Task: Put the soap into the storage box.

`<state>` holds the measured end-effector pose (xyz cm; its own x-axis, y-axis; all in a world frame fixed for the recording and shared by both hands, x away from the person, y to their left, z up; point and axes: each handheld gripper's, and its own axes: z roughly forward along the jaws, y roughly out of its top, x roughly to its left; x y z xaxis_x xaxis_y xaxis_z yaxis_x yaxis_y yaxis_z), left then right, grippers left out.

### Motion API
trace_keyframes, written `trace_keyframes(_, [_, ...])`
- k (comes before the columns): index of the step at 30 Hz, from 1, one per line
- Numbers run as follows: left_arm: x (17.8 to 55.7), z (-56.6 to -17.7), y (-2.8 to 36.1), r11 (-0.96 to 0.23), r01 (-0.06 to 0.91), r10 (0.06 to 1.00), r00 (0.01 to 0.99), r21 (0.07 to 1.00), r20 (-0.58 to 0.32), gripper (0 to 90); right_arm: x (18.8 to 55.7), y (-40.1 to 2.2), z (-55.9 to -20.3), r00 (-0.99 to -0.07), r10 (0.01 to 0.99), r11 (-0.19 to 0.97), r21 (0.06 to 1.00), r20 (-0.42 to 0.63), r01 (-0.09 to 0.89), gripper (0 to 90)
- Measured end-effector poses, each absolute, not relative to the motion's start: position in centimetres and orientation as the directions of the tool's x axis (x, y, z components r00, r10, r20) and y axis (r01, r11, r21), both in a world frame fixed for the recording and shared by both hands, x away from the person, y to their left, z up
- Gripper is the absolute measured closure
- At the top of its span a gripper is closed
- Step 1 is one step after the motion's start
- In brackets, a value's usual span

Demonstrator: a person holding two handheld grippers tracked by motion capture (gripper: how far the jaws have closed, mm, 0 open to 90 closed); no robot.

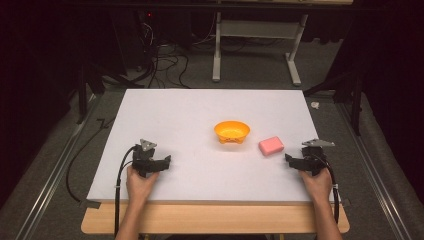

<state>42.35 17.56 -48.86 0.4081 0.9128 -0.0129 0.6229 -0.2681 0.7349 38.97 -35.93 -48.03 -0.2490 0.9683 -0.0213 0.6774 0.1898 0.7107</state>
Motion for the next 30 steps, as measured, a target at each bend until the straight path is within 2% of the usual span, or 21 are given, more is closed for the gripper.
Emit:
trace_keyframes(25, [42.29,-48.84,17.59,-0.263,0.623,0.919,0.395,0.737,-0.006,18.5,39.06,-35.97,-47.9,-0.25,0.968,0.189,0.703,-0.017,0.686,25.7])
trace_keyframes(30, [42.28,-48.84,17.6,-0.261,0.624,0.92,0.392,0.737,-0.006,18.8,38.8,-35.94,-47.55,-0.232,0.973,0.169,0.7,-0.004,0.694,19.7])
